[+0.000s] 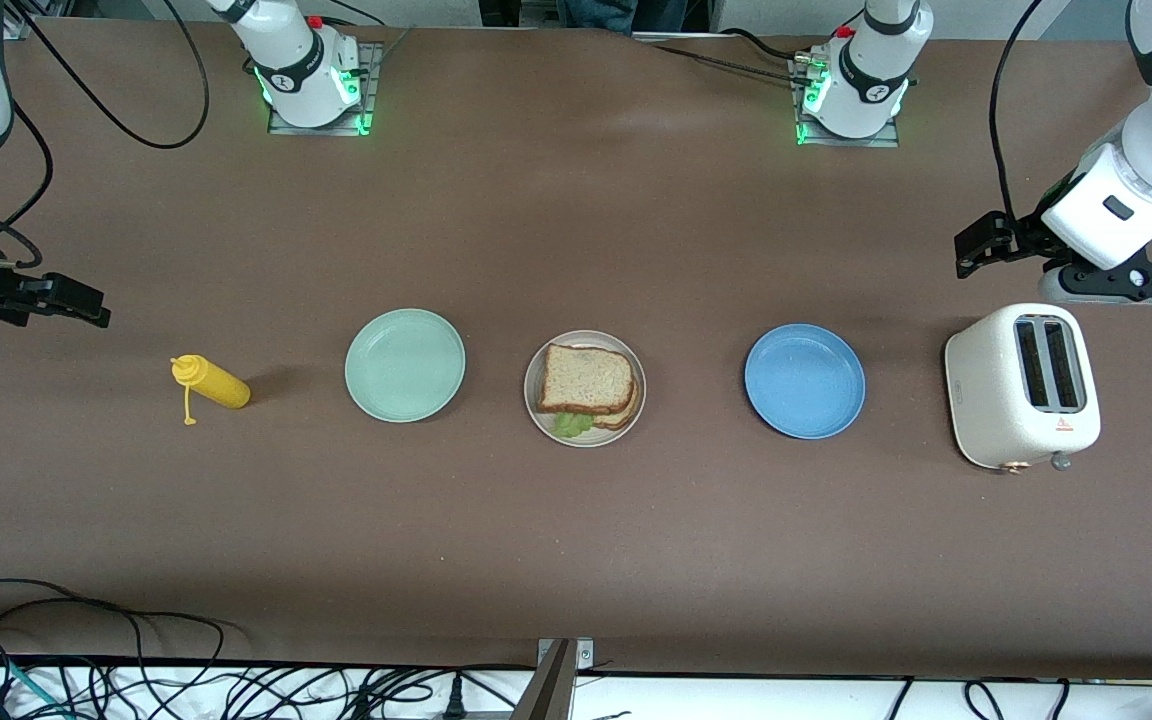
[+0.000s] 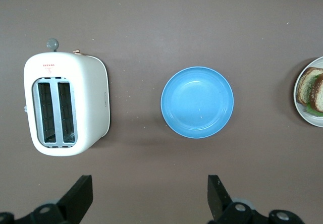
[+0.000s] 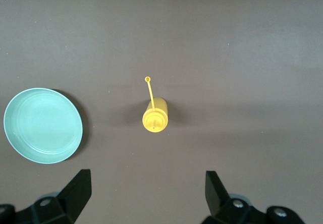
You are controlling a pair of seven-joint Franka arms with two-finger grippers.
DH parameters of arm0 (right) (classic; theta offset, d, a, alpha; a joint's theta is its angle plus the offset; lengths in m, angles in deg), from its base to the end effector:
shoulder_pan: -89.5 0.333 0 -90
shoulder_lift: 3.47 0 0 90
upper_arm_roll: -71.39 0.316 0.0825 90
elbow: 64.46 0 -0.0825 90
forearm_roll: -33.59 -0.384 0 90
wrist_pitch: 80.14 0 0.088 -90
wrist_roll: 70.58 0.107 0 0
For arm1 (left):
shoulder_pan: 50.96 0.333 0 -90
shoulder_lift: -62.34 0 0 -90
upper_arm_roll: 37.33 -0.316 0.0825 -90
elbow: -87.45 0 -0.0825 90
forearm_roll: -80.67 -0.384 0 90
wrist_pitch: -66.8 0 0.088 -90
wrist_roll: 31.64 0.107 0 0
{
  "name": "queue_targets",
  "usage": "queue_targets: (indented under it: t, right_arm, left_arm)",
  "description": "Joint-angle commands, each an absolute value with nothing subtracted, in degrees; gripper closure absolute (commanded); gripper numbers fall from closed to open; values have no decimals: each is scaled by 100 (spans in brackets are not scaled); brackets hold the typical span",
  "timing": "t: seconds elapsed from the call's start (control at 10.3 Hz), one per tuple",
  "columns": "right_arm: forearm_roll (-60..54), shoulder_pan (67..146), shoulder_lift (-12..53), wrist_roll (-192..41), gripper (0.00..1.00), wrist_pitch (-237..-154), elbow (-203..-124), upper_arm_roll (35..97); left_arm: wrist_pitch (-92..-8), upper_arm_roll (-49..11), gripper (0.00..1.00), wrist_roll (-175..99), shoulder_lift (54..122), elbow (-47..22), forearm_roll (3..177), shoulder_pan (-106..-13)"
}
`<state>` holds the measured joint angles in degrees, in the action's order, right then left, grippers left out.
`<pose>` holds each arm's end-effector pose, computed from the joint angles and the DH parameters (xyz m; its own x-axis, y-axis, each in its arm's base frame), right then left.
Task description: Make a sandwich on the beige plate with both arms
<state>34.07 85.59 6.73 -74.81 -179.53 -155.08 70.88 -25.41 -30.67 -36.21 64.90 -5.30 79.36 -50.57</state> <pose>0.6133 -0.0478 0.5292 0.9997 -0.0018 -0.0256 -0.0016 -1.0000 0.0079 0.5655 -0.0584 0.5802 0.9982 -0.0306 -0.0522 -0.0317 -0.9993 -0.0218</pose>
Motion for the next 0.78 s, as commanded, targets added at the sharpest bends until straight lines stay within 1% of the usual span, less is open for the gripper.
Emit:
queue_targets:
  t: [0.0,0.39,0.68]
  right_arm:
    - [3367,8528,691,-7401,0,-17876,-15472,7130]
    - [3367,8405,778,-7507,0,-17963,-15455,7086]
    - [3228,8702,919,-7375,0,-18200,-15455,7148]
  left_arm:
    - [-2443,-3030,0,-3665,6463,-484,7830,-5043]
    - [-2435,-3030,0,-3665,6463,-484,7830,-5043]
    - [-2435,-3021,0,-3665,6463,-475,7838,-5087]
